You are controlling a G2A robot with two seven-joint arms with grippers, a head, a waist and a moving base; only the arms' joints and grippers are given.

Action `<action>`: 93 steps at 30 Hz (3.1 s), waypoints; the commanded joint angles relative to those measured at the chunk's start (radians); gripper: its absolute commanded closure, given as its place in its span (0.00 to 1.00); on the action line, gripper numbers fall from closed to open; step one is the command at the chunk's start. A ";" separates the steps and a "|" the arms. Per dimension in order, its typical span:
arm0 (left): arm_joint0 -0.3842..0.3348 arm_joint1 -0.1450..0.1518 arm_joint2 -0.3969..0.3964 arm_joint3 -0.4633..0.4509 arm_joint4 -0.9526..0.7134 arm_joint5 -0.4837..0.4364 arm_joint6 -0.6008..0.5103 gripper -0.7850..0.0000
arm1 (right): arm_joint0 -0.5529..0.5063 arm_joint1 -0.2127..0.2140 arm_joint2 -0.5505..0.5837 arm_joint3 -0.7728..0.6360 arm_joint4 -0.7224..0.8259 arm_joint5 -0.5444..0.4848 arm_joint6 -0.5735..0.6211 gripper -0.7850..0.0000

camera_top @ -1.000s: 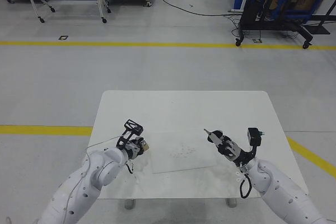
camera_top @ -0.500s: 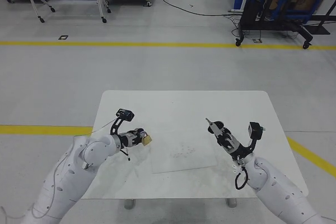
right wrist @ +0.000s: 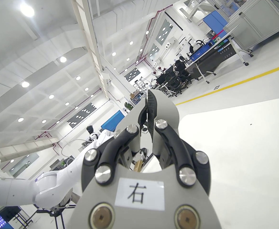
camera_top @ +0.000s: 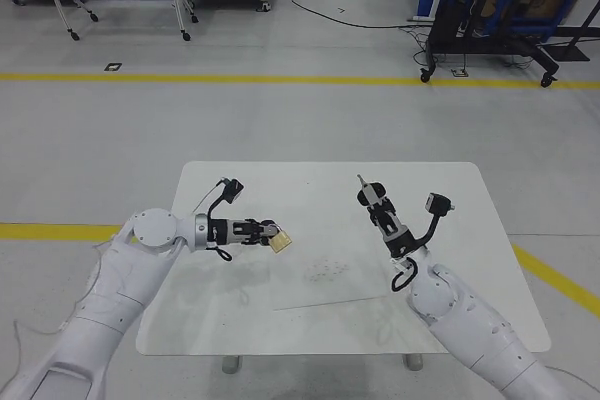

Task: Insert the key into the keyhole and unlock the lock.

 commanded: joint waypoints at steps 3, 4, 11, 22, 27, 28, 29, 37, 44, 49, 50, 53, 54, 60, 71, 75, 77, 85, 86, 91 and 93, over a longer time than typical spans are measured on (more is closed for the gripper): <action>0.003 0.001 -0.001 -0.002 0.002 0.000 -0.001 1.00 | -0.001 0.000 0.000 0.000 -0.002 -0.001 -0.001 1.00; 0.003 0.001 -0.001 -0.002 0.002 0.000 -0.001 1.00 | -0.001 0.000 0.000 0.000 -0.002 -0.001 -0.001 1.00; -0.003 -0.023 0.033 0.032 -0.140 0.059 -0.064 1.00 | 0.016 -0.012 -0.003 -0.030 0.057 0.035 0.038 1.00; -0.093 -0.085 0.084 0.281 -0.379 0.034 -0.242 1.00 | 0.072 -0.070 -0.030 -0.084 0.145 0.228 0.030 1.00; -0.116 -0.112 0.098 0.351 -0.470 0.065 -0.303 1.00 | 0.115 -0.101 -0.065 -0.041 0.133 0.323 0.043 1.00; -0.120 -0.118 0.102 0.364 -0.490 0.074 -0.318 1.00 | 0.120 -0.107 -0.073 -0.032 0.132 0.320 0.049 1.00; -0.124 -0.126 0.106 0.374 -0.514 0.087 -0.338 1.00 | 0.124 -0.112 -0.082 -0.023 0.125 0.312 0.052 1.00; -0.161 -0.173 0.155 0.445 -0.650 0.185 -0.379 1.00 | 0.132 -0.143 -0.118 0.026 0.046 0.240 0.094 1.00; -0.185 -0.188 0.185 0.500 -0.669 0.178 -0.379 1.00 | 0.125 -0.161 -0.131 0.038 -0.015 0.188 0.132 1.00; -0.207 -0.194 0.193 0.542 -0.663 0.161 -0.379 1.00 | 0.104 -0.168 -0.117 0.037 -0.053 0.144 0.117 1.00; -0.218 -0.194 0.192 0.553 -0.647 0.135 -0.379 1.00 | 0.095 -0.169 -0.107 0.032 -0.032 0.128 0.109 1.00; -0.222 -0.193 0.193 0.557 -0.636 0.124 -0.379 1.00 | 0.095 -0.169 -0.107 0.032 -0.032 0.128 0.109 1.00; -0.222 -0.193 0.193 0.557 -0.636 0.124 -0.379 1.00 | 0.095 -0.169 -0.107 0.032 -0.032 0.128 0.109 1.00; -0.193 -0.194 0.193 0.514 -0.633 0.176 -0.305 1.00 | 0.095 -0.169 -0.107 0.032 -0.032 0.128 0.109 1.00; -0.079 -0.161 0.119 0.246 -0.615 0.364 0.052 1.00 | -0.071 -0.141 -0.005 -0.125 0.049 0.253 0.215 1.00; -0.079 -0.161 0.119 0.246 -0.615 0.364 0.052 1.00 | -0.071 -0.141 -0.005 -0.125 0.049 0.253 0.215 1.00; -0.079 -0.161 0.119 0.246 -0.615 0.364 0.052 1.00 | -0.071 -0.141 -0.005 -0.125 0.049 0.253 0.215 1.00; -0.073 -0.154 0.113 0.218 -0.527 0.346 0.190 1.00 | -0.118 -0.143 0.003 -0.181 0.184 0.242 0.269 1.00; -0.069 -0.152 0.109 0.204 -0.509 0.350 0.220 1.00 | -0.134 -0.142 0.012 -0.193 0.224 0.266 0.281 1.00; -0.043 -0.143 0.088 0.144 -0.455 0.380 0.320 1.00 | -0.188 -0.139 0.033 -0.298 0.347 0.472 0.368 1.00; -0.032 -0.142 0.080 0.125 -0.451 0.389 0.336 1.00 | -0.205 -0.139 0.037 -0.325 0.383 0.544 0.386 1.00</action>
